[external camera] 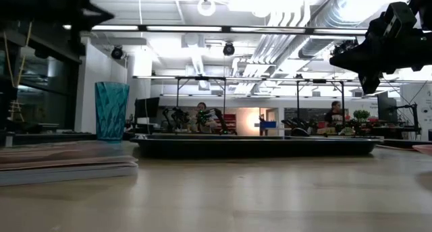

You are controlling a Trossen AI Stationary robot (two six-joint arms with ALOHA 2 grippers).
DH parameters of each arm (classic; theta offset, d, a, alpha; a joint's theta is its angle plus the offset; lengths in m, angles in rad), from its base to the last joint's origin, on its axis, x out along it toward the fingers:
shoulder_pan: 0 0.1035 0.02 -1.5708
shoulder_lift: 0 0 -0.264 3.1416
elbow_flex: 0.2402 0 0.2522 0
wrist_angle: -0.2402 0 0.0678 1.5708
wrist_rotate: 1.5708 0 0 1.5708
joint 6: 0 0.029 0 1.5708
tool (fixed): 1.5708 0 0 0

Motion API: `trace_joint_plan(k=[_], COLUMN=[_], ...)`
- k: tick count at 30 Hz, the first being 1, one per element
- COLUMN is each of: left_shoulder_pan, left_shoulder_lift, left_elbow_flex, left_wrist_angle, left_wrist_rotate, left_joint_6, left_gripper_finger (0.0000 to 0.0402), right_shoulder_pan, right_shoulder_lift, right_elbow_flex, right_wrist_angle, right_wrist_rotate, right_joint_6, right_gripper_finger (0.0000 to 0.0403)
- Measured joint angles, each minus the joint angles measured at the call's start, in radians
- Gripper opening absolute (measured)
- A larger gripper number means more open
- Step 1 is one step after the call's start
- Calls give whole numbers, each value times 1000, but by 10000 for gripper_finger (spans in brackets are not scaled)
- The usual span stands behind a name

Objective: Pick and place plate/cup/fork/spoon on tray
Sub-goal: Put the blue cup on the black tray

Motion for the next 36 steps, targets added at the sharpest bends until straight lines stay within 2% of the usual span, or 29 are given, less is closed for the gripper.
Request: trace_joint_plan(k=[2,4,10,12,14,17,21,25,29,36], left_shoulder_pan=[29,63,249,328,411,533,638,686,707,707], left_shoulder_lift=[117,218,432,500,558,633,744,860,951,1027], left_elbow_flex=[100,220,629,739,825,901,927,940,945,945], left_wrist_angle=[-76,-242,-1056,-1255,-1385,-1449,-1458,-1502,-1506,-1513], left_wrist_rotate=[56,110,244,257,281,351,487,588,680,685], left_joint_6=[21,30,-20,4,43,142,234,205,215,218], left_gripper_finger=[7,19,85,113,141,180,222,251,260,258], right_shoulder_pan=[0,0,0,0,0,0,0,0,0,0], right_shoulder_lift=[0,0,0,0,0,0,0,0,0,0], right_elbow_flex=[0,0,0,0,0,0,0,0,0,0], right_wrist_angle=[0,0,0,0,0,0,0,0,0,0], right_wrist_rotate=[0,0,0,0,0,0,0,0,0,0], right_joint_6=[0,0,0,0,0,0,0,0,0,0], right_gripper_finger=[0,0,0,0,0,0,0,0,0,0])
